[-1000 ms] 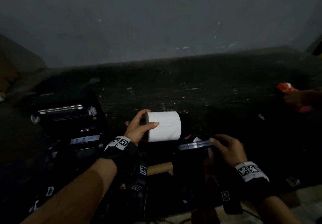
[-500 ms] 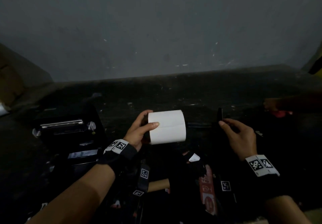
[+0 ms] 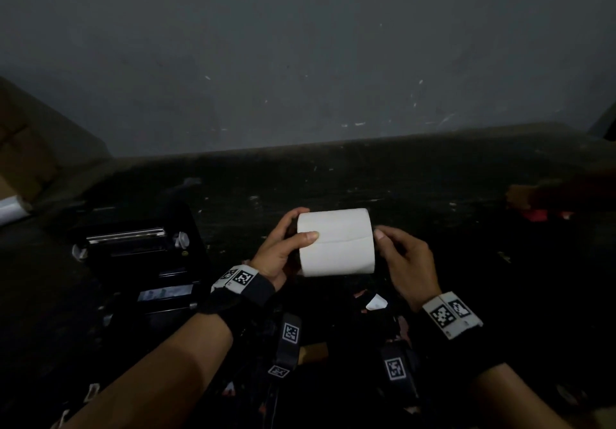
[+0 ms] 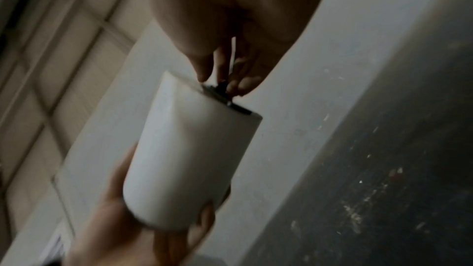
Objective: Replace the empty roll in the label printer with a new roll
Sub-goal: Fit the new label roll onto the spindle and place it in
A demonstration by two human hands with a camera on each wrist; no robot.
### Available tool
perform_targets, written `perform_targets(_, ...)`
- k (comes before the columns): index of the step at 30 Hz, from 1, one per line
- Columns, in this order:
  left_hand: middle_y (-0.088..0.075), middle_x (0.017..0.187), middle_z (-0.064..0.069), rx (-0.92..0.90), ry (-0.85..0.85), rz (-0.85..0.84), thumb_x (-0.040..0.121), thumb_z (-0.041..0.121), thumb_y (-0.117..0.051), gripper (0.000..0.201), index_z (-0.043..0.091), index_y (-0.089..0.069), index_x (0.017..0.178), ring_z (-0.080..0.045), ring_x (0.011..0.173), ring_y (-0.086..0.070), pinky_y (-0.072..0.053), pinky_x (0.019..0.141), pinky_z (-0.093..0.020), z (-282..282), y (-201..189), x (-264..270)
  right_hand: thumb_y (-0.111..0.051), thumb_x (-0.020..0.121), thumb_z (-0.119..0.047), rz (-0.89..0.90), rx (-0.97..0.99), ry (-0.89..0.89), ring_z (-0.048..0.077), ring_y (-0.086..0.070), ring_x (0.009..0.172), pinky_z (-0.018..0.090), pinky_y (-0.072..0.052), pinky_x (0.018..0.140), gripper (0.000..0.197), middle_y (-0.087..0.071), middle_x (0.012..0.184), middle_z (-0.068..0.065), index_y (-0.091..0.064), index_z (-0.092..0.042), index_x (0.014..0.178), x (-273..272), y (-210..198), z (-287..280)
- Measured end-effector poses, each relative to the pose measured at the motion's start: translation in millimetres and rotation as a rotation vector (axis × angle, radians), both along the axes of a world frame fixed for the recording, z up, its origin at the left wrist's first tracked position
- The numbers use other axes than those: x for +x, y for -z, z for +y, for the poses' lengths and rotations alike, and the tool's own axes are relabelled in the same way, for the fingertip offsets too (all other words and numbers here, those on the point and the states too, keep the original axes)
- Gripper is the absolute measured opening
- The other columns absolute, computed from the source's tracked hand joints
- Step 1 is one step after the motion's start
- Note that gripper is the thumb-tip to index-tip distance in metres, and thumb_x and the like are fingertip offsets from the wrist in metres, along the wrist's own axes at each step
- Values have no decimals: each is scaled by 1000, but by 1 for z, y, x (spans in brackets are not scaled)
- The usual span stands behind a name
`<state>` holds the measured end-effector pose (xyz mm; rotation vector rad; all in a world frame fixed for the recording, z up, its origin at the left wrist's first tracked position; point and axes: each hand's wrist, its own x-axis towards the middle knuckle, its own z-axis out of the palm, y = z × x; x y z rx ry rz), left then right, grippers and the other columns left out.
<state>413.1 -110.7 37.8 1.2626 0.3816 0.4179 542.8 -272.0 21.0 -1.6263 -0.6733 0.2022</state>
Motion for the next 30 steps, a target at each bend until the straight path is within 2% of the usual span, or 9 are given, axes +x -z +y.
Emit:
perform_targets(5,-57,112,-1,-48,-6,-21,52,30,-72,54,35,-58,104,-23,96,-56,-49,71,-40,3,2,-5,-59,86,-15,162,33,-94,22,-60,110,48,-44,102,25,-66,115,11,-63,-15,111,-2,-7,6)
perform_targets(8,-56,114,-2,-49,-4,-22,53,30,-72,57,34,-56,108,-24,99,-56,-49,73,-40,3,4,-9,-49,89,-36,299,-20,-246,17,-53,120,50,-41,105,37,-57,131,1,-52,-30,126,-5,-7,12)
perform_targets(11,-57,112,-1,-29,-2,-25,56,24,-73,57,33,-56,109,-23,101,-56,-52,75,-38,3,6,-15,-32,91,-53,432,-44,-391,18,-58,115,51,-49,93,39,-59,128,-5,-46,-43,127,-14,-17,15)
perform_targets(14,-58,110,0,25,-29,-24,66,15,-68,50,33,-54,110,-20,99,-57,-54,74,-34,3,9,-21,-41,78,-70,444,-78,-427,19,-57,114,51,-49,94,57,-53,133,-5,-36,-49,131,-24,-20,19)
perform_targets(17,-55,114,-1,35,-41,-1,68,15,-66,48,35,-53,110,-23,104,-55,-53,76,-36,1,13,-27,-52,82,-54,344,-71,-352,16,-53,113,48,-47,99,64,-46,135,-4,-23,-45,138,-35,-16,25)
perform_targets(22,-55,113,0,28,-37,39,69,15,-65,49,37,-51,111,-23,105,-54,-52,80,-40,-1,21,-41,-56,81,-47,394,-35,-285,18,-56,110,48,-49,96,58,-52,131,0,-35,-43,134,-42,0,33)
perform_targets(25,-56,118,3,16,-24,70,75,23,-65,44,39,-51,114,-20,111,-54,-47,93,-43,-2,31,-46,-58,82,-40,512,-3,-256,19,-60,106,46,-49,96,48,-60,124,1,-47,-39,128,-43,16,36)
perform_targets(28,-57,128,2,-46,-140,92,84,37,-56,36,35,-54,119,-17,122,-52,-41,106,-42,2,54,-55,-59,82,-36,661,19,-251,22,-62,103,45,-53,88,42,-63,118,3,-52,-34,124,-39,31,31)
perform_targets(30,-58,128,-2,104,-266,246,87,35,-55,32,36,-56,118,-14,117,-54,-42,105,-41,7,76,-65,-58,83,-37,709,18,-256,23,-64,100,40,-55,76,41,-65,117,4,-53,-32,124,-34,40,24)
